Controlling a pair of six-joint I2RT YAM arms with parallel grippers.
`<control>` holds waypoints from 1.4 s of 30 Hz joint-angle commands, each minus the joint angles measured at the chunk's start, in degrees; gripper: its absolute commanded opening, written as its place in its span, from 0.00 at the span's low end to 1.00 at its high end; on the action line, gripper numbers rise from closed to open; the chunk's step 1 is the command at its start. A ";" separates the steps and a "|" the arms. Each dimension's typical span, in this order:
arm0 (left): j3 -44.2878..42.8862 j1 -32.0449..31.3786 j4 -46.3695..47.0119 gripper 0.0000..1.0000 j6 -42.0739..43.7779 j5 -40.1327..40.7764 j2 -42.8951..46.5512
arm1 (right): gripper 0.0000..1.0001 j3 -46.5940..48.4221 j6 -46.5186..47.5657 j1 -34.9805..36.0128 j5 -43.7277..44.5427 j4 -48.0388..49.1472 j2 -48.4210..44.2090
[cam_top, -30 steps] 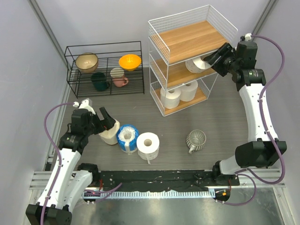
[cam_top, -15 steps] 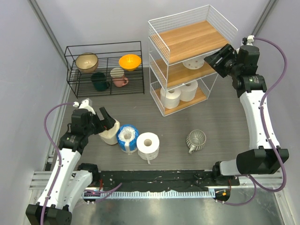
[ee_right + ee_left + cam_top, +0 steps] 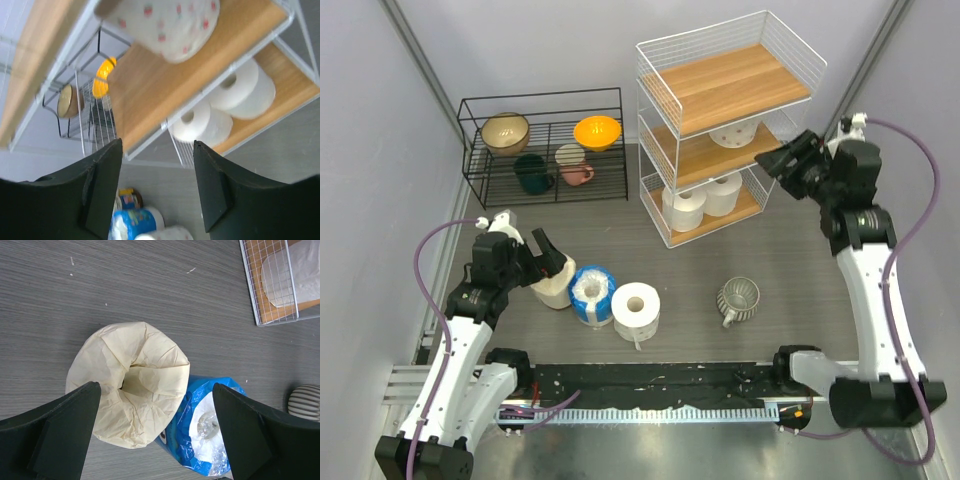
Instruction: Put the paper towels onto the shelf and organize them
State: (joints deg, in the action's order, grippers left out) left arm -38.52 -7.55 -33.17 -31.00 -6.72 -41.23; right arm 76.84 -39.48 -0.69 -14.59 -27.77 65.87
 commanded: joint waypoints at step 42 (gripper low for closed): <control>0.03 -0.36 1.97 1.00 0.33 -0.84 -0.25 | 0.79 -28.41 -14.74 63.35 29.80 8.35 3.57</control>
State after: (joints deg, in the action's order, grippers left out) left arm -38.52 -7.55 -33.08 -31.00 -6.72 -41.63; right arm 46.09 -55.55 62.22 15.97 -20.99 69.25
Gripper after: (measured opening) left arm 0.996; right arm 0.793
